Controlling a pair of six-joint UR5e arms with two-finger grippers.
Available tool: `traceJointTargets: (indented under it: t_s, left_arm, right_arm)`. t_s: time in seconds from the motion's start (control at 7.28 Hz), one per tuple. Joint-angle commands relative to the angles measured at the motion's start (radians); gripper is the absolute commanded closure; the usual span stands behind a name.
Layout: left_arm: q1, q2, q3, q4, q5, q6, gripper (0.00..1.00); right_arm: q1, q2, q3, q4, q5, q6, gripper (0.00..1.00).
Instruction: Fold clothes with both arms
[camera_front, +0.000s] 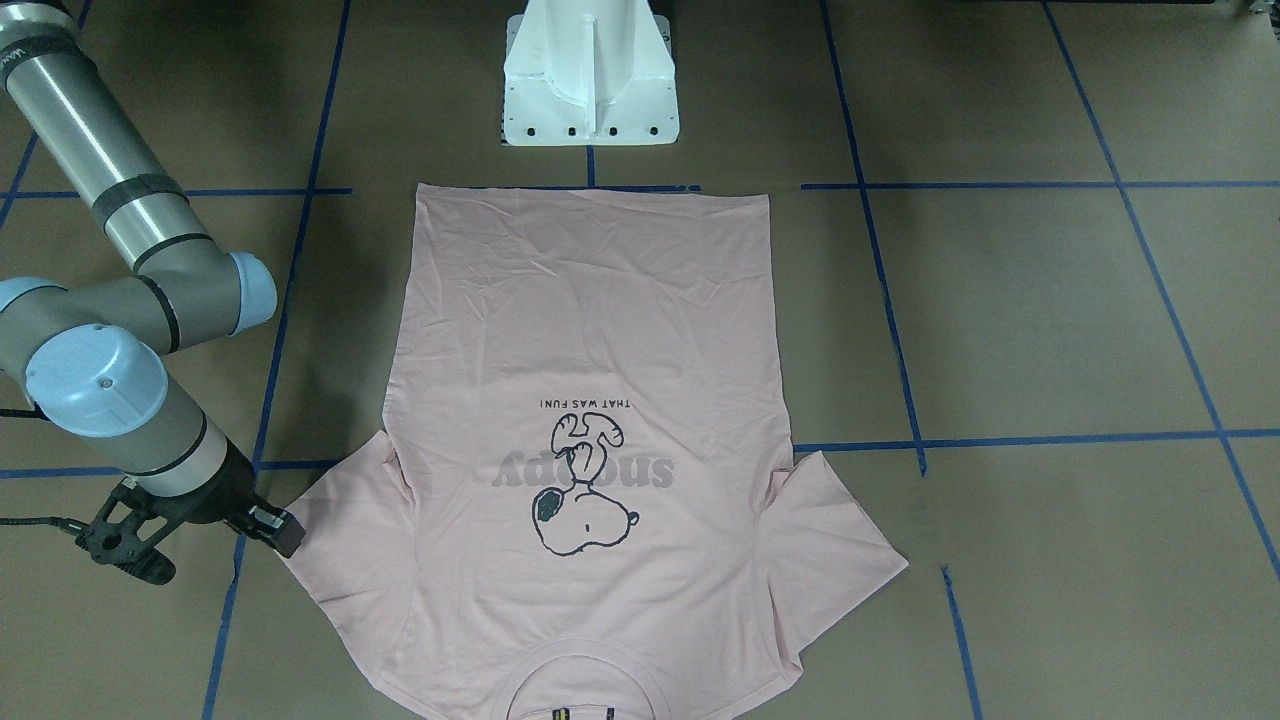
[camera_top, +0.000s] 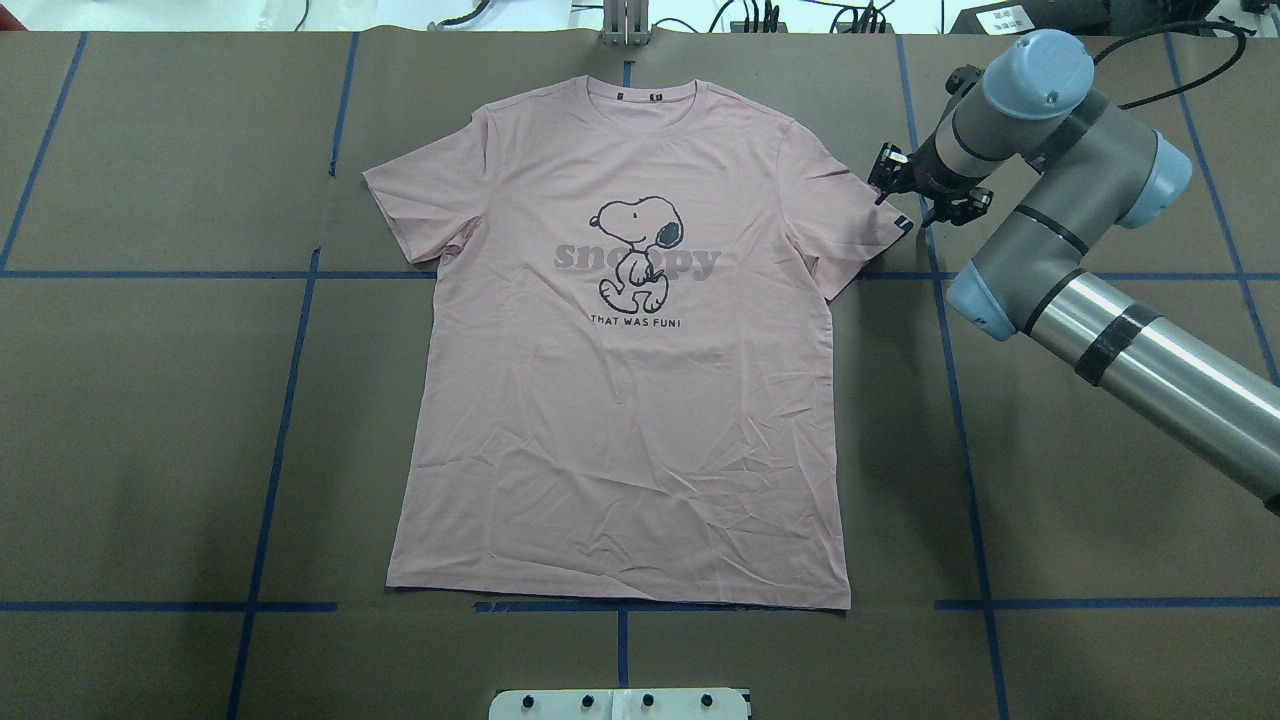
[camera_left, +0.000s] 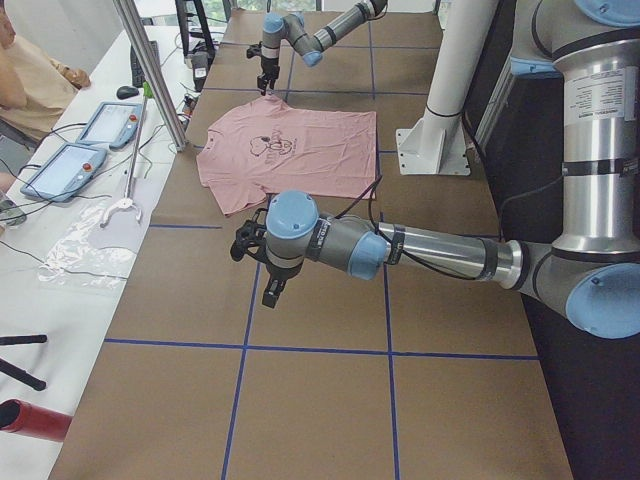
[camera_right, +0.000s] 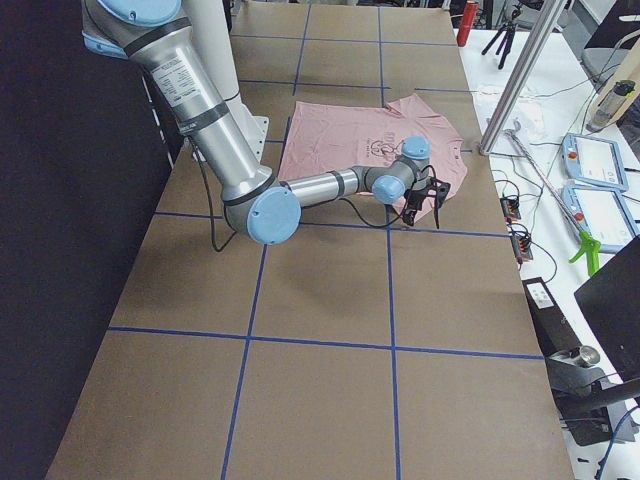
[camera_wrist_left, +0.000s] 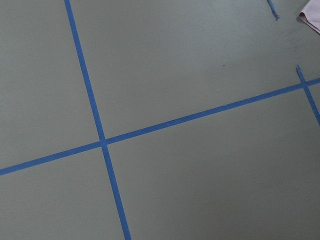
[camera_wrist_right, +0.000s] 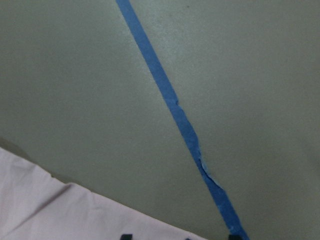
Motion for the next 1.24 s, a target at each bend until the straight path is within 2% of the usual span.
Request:
traceJointTargets:
  t_s: [0.0,0.14,0.27,0.55,0.82,0.96,1.1]
  left_arm:
    - [0.000,-0.007,-0.004,0.000,0.000,-0.023,0.00]
    - [0.000,-0.007,-0.015,0.000,0.000,-0.044,0.00]
    - [0.000,-0.009,-0.016,0.000,0.000,-0.049,0.00]
    - [0.000,-0.009,-0.018,-0.008,0.000,-0.055,0.00]
    - [0.000,-0.009,-0.020,-0.009,0.000,-0.057,0.00]
    - [-0.002,-0.009,-0.023,-0.009,0.000,-0.057,0.00]
    - [0.000,-0.009,-0.023,-0.009,0.000,-0.055,0.00]
  right_arm:
    - [-0.013,-0.003,0.001,0.001,-0.002,0.007,0.63]
    - [-0.015,-0.006,-0.001,0.001,-0.002,0.011,0.90]
    - [-0.015,-0.006,0.002,0.001,0.000,0.014,1.00]
    - [-0.016,0.007,0.008,-0.003,0.000,0.016,1.00]
    - [-0.019,0.014,0.059,-0.008,0.001,0.043,1.00]
    - [-0.031,0.057,0.057,-0.011,-0.006,0.100,1.00]
    - [-0.073,0.097,0.053,-0.013,-0.051,0.152,1.00]
